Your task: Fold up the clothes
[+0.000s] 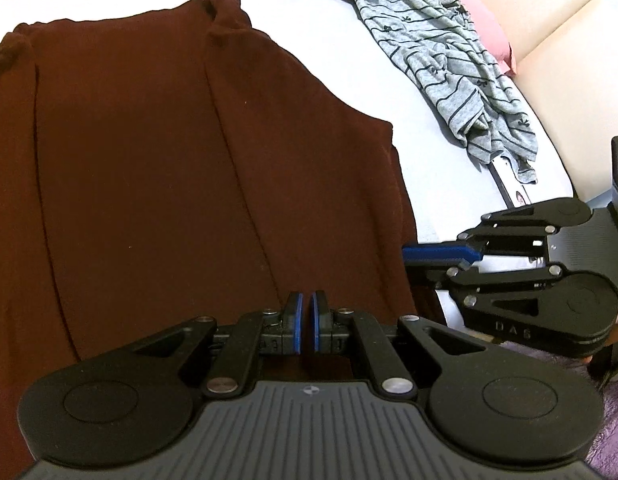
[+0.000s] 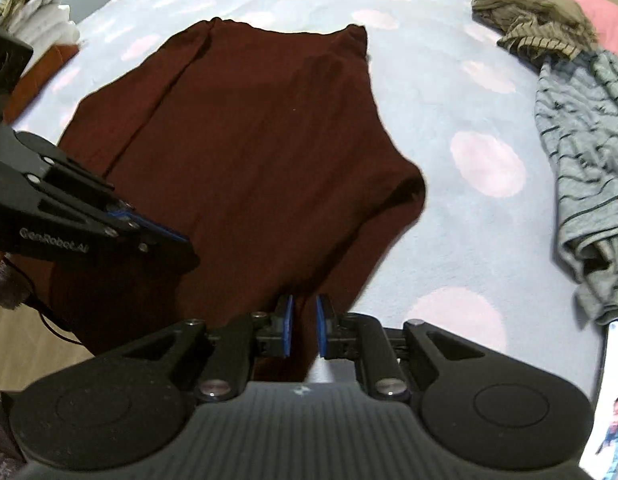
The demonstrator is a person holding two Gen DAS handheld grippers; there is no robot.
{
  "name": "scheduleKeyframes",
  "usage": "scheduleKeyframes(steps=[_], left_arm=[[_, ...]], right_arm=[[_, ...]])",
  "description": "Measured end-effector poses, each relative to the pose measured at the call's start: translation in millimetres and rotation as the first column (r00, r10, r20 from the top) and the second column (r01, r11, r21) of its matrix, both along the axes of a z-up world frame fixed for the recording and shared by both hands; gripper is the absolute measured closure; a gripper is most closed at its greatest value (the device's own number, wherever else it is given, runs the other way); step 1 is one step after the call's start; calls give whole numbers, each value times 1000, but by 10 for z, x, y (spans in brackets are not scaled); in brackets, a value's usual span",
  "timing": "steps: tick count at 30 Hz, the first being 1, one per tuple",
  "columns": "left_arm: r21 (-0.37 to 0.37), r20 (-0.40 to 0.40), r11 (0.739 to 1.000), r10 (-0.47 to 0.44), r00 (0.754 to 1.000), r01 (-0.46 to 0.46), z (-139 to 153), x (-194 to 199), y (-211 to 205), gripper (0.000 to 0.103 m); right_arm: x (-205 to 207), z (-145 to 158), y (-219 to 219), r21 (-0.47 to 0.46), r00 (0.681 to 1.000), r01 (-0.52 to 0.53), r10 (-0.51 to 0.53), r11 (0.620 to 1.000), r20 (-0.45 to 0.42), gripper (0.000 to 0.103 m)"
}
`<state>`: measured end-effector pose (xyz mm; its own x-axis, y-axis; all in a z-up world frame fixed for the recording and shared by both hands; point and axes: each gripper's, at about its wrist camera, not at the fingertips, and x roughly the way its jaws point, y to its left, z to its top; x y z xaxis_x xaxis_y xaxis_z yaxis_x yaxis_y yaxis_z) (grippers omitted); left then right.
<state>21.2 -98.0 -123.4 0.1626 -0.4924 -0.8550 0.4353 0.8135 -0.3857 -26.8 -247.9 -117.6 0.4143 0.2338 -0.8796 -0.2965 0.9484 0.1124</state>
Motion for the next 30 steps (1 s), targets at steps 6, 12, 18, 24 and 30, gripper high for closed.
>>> scheduleKeyframes(steps=[6, 12, 18, 24, 30], left_arm=[[-1, -7, 1000, 5, 1000, -5, -12, 24, -11, 101], [-5, -6, 1000, 8, 1000, -9, 1, 27, 3, 101], [-2, 2, 1000, 11, 1000, -11, 28, 21, -4, 101], [-22, 43, 999, 49, 998, -48, 119, 81, 33, 101], [-23, 98, 990, 143, 985, -141, 208, 304, 168, 101]], right_arm=[[-10, 9, 18, -8, 1000, 7, -7, 1000, -5, 100], [-119, 221, -269, 38, 992, 128, -127, 991, -16, 100], [-160, 130, -542, 12, 972, 231, -231, 973, -40, 103], [-84, 218, -633, 116, 956, 285, -291, 951, 38, 90], [181, 271, -613, 179, 943, 301, -320, 937, 86, 81]])
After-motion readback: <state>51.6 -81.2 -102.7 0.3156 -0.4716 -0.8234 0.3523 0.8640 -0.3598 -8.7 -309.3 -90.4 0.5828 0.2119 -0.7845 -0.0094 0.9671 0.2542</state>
